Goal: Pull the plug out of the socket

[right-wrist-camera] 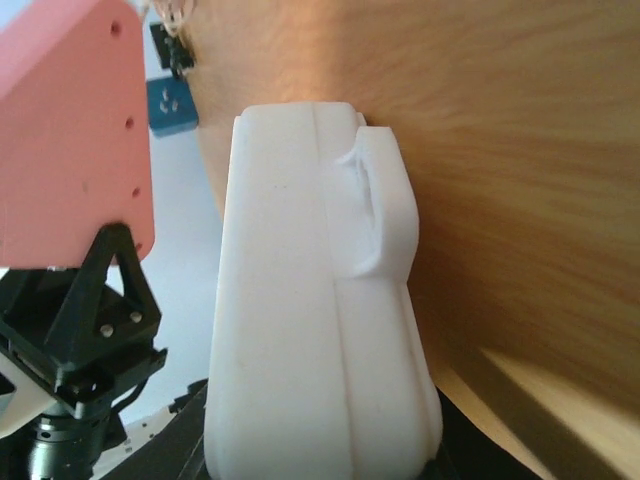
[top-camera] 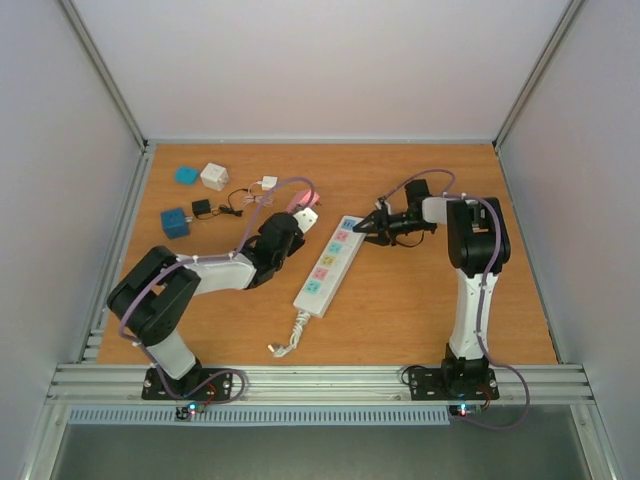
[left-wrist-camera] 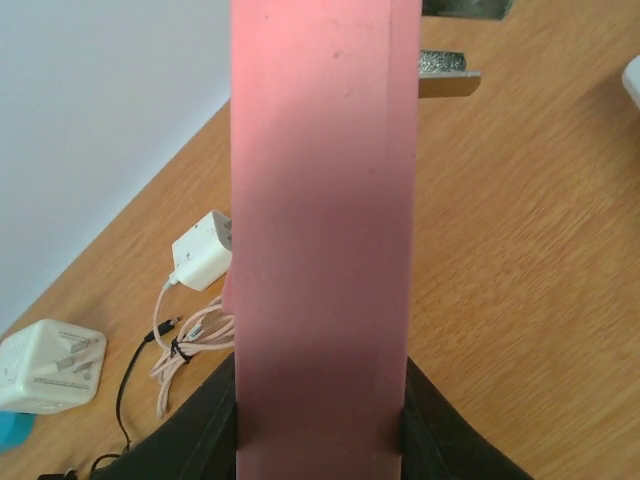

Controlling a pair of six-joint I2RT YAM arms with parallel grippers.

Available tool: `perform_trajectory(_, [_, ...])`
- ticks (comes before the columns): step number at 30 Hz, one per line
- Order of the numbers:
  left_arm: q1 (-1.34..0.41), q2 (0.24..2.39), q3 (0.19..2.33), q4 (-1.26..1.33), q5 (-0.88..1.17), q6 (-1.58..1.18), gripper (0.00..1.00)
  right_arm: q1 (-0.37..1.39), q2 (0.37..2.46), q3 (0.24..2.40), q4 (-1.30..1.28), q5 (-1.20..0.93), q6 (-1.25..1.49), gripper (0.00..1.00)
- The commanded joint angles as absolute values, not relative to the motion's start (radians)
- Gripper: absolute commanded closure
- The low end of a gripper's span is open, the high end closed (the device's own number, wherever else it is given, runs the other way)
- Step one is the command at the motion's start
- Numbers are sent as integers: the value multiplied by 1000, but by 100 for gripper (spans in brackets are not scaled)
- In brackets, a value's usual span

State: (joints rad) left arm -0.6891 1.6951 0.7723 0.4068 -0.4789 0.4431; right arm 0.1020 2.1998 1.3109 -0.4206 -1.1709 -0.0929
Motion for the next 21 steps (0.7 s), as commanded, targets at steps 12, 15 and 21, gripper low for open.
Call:
perform_trajectory(12, [-602,1590,899,167,-247,280,99,-294,2242,1422,-432,-957,-43,95])
perform_trajectory(15, [-579,1591,928,133,-223,265,99,-343,2265,1470,-375,-955,43,96])
perform_trajectory(21, [-541,1584,966,67,-195,267,99,-405,2322,1583,-305,-946,130,97])
